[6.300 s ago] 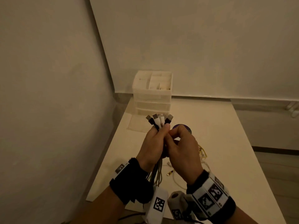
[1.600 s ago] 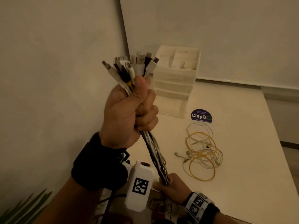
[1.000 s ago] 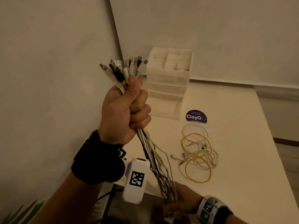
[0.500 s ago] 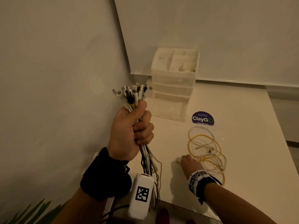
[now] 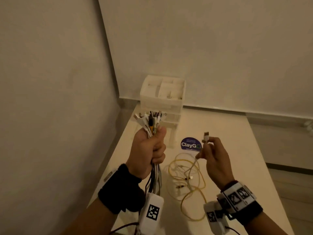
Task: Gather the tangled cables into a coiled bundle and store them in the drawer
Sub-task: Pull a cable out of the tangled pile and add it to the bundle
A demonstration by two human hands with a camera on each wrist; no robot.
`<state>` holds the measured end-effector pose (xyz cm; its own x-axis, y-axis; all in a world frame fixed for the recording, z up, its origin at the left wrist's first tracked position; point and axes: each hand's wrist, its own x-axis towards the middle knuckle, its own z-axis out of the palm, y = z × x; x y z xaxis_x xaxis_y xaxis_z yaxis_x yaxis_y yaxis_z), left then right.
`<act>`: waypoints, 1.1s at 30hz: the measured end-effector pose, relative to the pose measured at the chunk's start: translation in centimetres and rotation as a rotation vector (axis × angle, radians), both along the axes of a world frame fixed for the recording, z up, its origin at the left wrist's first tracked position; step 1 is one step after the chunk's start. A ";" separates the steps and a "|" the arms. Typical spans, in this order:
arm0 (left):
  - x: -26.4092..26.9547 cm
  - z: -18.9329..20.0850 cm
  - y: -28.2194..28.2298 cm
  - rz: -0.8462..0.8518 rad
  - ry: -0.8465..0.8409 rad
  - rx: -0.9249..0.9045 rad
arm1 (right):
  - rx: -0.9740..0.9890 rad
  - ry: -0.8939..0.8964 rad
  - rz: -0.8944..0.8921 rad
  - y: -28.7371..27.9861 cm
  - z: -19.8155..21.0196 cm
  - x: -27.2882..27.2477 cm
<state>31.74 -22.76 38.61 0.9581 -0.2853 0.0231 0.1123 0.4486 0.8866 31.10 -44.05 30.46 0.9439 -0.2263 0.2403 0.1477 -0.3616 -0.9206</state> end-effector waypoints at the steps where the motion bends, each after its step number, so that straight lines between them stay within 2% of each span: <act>1: 0.3 -0.1 -0.8 -0.009 -0.013 0.014 | 0.035 -0.036 0.009 0.0 1.4 0.0; 5: 1.2 -0.4 -4.3 -0.024 -0.074 0.140 | 0.127 -0.162 0.022 0.9 5.9 0.0; 8: 2.0 -0.6 -6.5 -0.007 -0.065 0.160 | 0.195 -0.211 0.060 1.8 7.7 -0.3; 11: 2.2 -0.6 -8.0 -0.032 -0.057 0.121 | 0.246 -0.220 0.098 2.2 8.3 -0.7; 16: 1.9 -0.9 -8.8 -0.050 -0.054 0.078 | 0.370 -0.122 0.159 1.7 8.0 -0.9; 21: 1.8 -0.9 -9.0 -0.017 -0.051 0.099 | 0.364 -0.045 0.176 1.3 8.0 -0.5; 24: 1.6 -0.7 -9.2 0.058 -0.020 0.121 | 0.345 -0.012 0.196 1.2 7.8 -0.5; 30: 2.7 -0.8 -8.4 0.221 0.040 0.117 | 0.110 0.090 0.254 1.0 5.1 -1.9; 33: 3.6 -0.5 -7.2 0.283 0.055 0.073 | 0.077 0.153 0.311 -0.1 3.1 -2.5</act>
